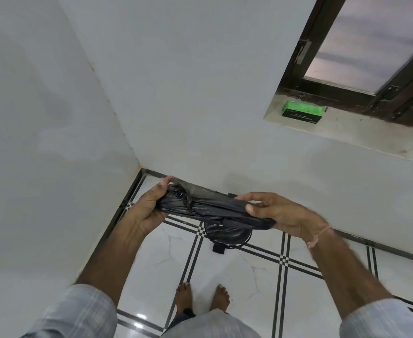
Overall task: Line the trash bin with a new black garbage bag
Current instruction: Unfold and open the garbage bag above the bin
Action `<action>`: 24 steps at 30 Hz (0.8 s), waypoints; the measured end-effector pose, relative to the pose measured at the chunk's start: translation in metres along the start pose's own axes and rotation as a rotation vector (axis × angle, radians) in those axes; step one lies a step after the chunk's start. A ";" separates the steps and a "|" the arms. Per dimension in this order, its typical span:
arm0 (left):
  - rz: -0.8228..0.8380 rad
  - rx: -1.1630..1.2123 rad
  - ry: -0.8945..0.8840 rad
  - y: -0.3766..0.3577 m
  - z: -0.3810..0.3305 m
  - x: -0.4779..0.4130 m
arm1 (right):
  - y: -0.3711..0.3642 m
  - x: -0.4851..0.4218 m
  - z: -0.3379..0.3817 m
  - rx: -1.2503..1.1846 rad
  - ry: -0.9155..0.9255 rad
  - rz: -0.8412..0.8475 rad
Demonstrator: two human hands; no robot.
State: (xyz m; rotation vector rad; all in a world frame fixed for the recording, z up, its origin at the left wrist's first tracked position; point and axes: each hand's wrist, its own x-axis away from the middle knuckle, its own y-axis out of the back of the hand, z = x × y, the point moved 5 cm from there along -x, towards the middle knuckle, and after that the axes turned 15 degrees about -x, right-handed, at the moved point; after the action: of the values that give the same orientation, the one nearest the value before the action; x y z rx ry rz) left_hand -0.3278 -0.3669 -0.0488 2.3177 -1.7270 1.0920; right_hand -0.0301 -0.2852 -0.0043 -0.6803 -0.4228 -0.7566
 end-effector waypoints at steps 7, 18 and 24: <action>0.162 -0.331 0.060 -0.002 0.015 0.007 | 0.022 -0.015 0.021 -0.667 0.299 -0.332; -0.048 0.157 0.062 0.018 0.031 0.007 | 0.062 -0.011 -0.003 -0.621 0.358 -0.581; -0.127 0.285 0.092 0.008 0.031 0.004 | 0.074 -0.009 -0.031 -0.730 0.289 -0.639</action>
State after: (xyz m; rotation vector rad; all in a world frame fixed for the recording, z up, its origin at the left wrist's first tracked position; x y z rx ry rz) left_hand -0.3191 -0.3867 -0.0727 2.4479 -1.4533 1.4775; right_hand 0.0225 -0.2629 -0.0610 -1.1107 -0.0740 -1.6335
